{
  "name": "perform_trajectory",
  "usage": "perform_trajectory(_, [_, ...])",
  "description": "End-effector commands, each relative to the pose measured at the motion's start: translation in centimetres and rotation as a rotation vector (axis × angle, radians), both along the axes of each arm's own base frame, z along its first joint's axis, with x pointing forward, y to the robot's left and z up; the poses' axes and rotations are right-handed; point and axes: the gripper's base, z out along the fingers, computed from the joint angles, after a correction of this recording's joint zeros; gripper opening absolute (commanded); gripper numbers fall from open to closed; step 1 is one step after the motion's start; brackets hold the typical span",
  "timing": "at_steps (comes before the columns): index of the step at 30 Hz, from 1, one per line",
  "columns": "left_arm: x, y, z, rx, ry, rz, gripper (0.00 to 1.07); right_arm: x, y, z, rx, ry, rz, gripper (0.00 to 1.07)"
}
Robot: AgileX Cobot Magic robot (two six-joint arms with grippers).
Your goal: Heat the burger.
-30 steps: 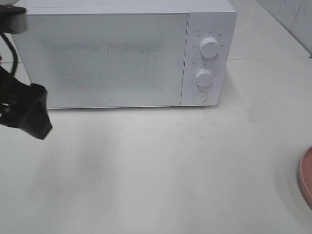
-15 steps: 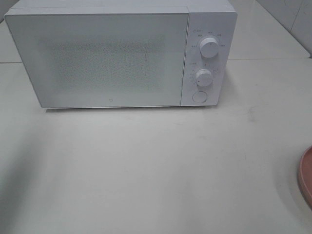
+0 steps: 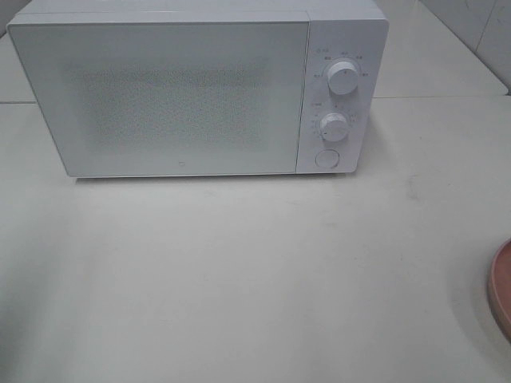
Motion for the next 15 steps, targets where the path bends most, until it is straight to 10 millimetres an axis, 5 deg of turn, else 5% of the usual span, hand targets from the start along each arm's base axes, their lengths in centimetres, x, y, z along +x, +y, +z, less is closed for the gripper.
perform_trajectory(1, [-1.8, 0.2, -0.9, 0.001, -0.068, 0.006, 1.02, -0.4, 0.0, -0.1, -0.005, -0.03, -0.008, 0.75])
perform_trajectory(15, [-7.2, 0.6, -1.7, -0.001, -0.351, 0.017, 1.02, -0.4, 0.0, -0.1, -0.005, -0.03, -0.008, 0.75])
